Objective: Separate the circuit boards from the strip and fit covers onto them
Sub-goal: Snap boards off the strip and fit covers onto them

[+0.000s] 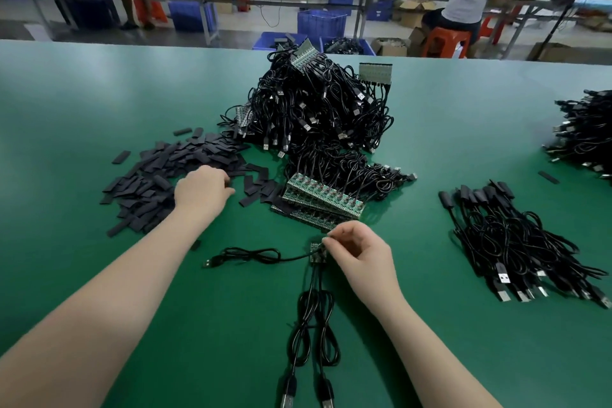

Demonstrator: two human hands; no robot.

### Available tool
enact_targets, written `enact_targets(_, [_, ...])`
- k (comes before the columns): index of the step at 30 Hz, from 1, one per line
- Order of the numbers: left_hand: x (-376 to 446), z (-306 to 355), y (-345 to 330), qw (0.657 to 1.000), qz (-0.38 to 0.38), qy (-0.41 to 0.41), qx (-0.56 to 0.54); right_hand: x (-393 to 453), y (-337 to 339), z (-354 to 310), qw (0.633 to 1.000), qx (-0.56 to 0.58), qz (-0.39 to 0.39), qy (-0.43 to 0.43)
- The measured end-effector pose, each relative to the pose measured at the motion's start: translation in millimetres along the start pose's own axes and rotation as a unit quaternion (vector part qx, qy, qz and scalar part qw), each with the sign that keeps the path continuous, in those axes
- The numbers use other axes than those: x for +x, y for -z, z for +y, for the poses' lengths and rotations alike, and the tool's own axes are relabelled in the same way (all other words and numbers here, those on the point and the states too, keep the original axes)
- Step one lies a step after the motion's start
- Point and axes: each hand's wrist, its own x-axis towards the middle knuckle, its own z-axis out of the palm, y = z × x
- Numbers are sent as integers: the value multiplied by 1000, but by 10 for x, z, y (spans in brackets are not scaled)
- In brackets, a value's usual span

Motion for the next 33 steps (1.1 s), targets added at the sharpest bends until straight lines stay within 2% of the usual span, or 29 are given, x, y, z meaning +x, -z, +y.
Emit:
enact_targets(5, [85,-28,30,999,-22,21,29,15,-8,31,1000,7,3,2])
enact_targets(7, [42,-18,26,996,19,9,91,15,-7,30,1000,12,4,1])
enact_targets(9, [-59,13,38,989,101,-11,107,17,-6,31,1000,22,12,-2])
enact_targets(10, [-119,42,40,986,148,-23,71,21,-8,35,999,27,17,-5])
enact_targets(12, [-297,194,59,974,207,-51,-80,32,-12,44,999,26,24,-11])
enact_targets(14, [-528,442,104,952,200,-85,-215,37,-22,48,999,20,28,-16])
enact_targets(16, [-789,712,100,936,175,-113,-285,37,-25,50,999,21,32,-16])
enact_targets(22, [-1086,1150,-162,920,102,-195,-324,25,-20,23,998,59,33,-13])
enact_targets(25, [-1081,1121,-267,899,74,-200,-383,13,-1,7,994,93,45,-22])
enact_targets(28, [-1166,1054,-369,893,71,-214,-390,16,5,-1,992,111,54,-33])
enact_targets(33, [-1194,1057,-384,883,59,-174,-432,10,4,4,990,121,58,-38])
